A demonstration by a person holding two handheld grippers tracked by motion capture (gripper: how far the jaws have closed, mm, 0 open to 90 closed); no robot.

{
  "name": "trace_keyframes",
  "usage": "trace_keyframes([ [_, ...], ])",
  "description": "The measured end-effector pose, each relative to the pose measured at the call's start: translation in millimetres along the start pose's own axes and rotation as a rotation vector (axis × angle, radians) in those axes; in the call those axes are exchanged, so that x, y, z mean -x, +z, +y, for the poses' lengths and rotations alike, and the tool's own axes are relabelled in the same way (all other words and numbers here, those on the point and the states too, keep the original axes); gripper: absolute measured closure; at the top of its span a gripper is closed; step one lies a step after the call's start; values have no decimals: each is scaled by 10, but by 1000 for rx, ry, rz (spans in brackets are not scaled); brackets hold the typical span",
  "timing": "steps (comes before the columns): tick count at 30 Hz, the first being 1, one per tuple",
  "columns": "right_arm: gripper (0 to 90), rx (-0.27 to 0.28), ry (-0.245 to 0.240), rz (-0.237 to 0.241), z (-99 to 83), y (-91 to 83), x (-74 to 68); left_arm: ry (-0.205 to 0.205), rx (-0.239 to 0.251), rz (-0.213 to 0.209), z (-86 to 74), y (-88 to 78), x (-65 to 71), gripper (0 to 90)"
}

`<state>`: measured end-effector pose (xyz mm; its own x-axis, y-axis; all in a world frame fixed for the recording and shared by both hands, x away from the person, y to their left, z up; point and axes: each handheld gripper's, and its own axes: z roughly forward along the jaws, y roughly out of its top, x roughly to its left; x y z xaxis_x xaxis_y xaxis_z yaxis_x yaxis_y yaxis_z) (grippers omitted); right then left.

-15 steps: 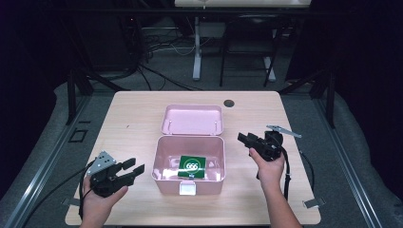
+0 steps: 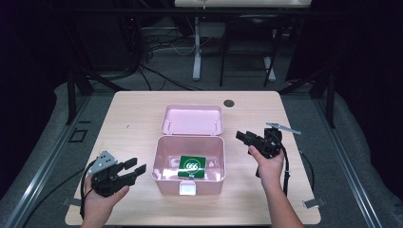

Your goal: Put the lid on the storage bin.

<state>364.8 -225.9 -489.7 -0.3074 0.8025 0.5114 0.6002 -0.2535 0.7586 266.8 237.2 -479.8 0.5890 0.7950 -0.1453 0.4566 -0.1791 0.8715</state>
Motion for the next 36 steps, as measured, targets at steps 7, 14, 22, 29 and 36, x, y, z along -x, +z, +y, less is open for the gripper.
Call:
trace_keyframes([
  [7, 473, -39, -24, -16, 61, 90, -37, -2, -5, -19, 38, 64, 33, 528],
  [14, 480, -81, -33, -13, 174, 227, -87, 14, -10, -58, 67, 125, 119, 524],
  [22, 488, -130, -65, -30, 376, 384, -232, 26, -27, -67, 64, 168, 147, 556],
  [29, 494, -176, -87, -50, 545, 509, -369, 33, -42, -79, 57, 211, 168, 607],
  [36, 501, -228, -73, -79, 669, 709, -386, 57, -63, -75, 47, 253, 198, 658],
])
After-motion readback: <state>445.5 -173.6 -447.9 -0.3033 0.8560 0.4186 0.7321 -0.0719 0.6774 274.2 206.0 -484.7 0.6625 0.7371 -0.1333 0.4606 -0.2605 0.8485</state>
